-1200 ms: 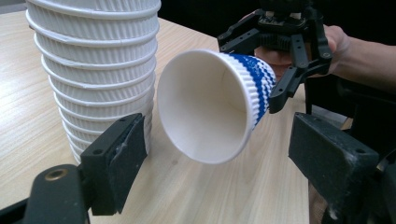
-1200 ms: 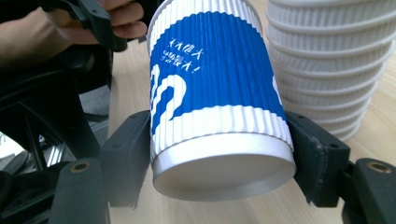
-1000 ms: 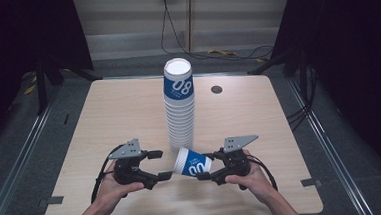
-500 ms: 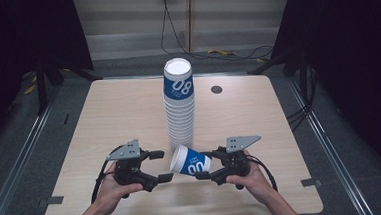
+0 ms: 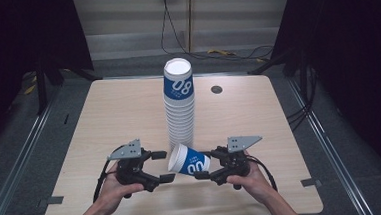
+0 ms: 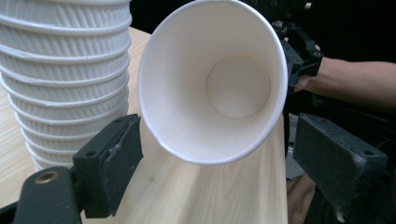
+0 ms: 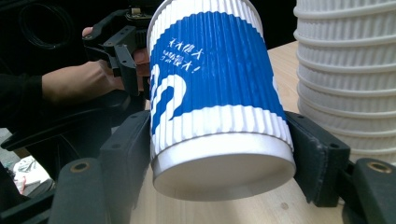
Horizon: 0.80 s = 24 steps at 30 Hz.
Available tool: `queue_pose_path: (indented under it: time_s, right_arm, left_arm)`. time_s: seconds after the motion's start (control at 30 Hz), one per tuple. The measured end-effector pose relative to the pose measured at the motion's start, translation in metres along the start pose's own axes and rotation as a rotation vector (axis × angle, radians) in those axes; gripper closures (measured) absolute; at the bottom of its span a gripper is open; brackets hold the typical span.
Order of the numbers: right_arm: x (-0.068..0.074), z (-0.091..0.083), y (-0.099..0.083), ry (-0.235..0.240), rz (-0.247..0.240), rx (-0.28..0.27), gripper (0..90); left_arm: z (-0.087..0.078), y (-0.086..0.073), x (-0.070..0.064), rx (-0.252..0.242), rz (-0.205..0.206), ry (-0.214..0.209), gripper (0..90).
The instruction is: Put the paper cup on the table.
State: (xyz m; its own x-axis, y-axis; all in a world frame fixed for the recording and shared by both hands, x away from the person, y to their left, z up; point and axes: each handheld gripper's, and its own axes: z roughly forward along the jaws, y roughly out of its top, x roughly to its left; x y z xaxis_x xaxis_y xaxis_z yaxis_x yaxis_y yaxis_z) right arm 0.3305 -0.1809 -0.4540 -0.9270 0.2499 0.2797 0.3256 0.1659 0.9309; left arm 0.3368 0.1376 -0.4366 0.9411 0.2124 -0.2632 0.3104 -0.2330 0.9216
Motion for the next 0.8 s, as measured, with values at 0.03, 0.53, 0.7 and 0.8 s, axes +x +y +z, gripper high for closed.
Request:
queue_pose_path:
  time_s: [0.03, 0.53, 0.7, 0.8]
  right_arm:
    - [0.0, 0.0, 0.0, 0.003, -0.003, -0.002, 28.8]
    - [0.005, 0.007, 0.0, 0.063, -0.017, -0.013, 28.9]
    - [0.005, 0.009, 0.0, 0.062, -0.022, -0.005, 28.9]
    - [0.005, 0.011, -0.001, 0.065, -0.025, 0.005, 28.9]
  left_arm:
    - [0.001, 0.0, 0.0, -0.004, 0.002, -0.002, 15.7]
    - [0.006, 0.002, -0.003, -0.003, 0.009, -0.017, 14.8]
    - [0.011, 0.002, -0.002, -0.005, 0.006, -0.017, 12.6]
    - [0.014, 0.003, -0.002, -0.002, -0.001, -0.019, 12.1]
